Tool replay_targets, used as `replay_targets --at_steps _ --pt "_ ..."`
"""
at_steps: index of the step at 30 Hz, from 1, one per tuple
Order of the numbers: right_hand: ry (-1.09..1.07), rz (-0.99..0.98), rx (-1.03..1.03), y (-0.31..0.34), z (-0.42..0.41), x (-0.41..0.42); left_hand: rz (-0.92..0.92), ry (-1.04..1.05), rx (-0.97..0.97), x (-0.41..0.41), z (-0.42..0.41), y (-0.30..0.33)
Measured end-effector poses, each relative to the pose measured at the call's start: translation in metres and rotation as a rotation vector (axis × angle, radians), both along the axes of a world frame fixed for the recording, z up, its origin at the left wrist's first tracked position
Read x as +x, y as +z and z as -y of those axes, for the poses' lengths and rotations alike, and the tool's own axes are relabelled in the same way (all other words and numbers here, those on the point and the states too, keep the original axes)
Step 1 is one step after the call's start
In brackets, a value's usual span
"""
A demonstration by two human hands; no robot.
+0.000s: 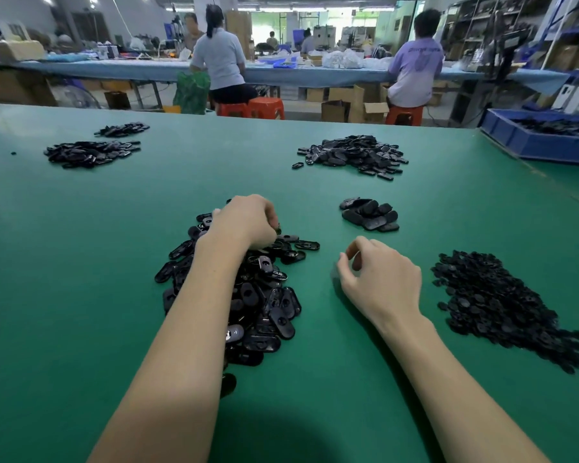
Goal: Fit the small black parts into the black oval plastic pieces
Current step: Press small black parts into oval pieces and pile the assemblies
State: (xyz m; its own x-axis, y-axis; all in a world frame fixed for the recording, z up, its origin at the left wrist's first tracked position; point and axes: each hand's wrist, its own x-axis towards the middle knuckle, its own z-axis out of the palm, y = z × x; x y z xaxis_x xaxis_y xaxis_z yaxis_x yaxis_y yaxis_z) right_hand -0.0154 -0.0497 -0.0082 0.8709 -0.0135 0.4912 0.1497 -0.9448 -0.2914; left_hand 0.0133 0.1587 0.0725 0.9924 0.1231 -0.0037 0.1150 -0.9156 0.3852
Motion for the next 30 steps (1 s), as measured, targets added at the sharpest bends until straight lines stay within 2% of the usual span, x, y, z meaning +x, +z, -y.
replay_targets --at_steps 7,13,16,25,30 --pt "0.100 0.036 0.010 0.001 -0.002 -0.004 -0.079 -0.001 -0.066 0.002 -0.002 -0.011" --pt "0.087 0.031 0.031 0.000 0.001 -0.003 -0.050 0.003 -0.002 0.000 0.002 -0.012" --pt "0.087 0.027 0.039 0.000 0.000 -0.003 -0.007 0.001 -0.034 0.001 0.005 -0.010" --pt "0.041 -0.039 0.106 0.008 0.008 0.000 0.012 -0.204 -0.460 -0.003 0.051 -0.010" --pt "0.027 -0.292 0.095 0.028 0.044 0.011 -0.048 -0.279 -1.059 -0.009 0.093 -0.024"
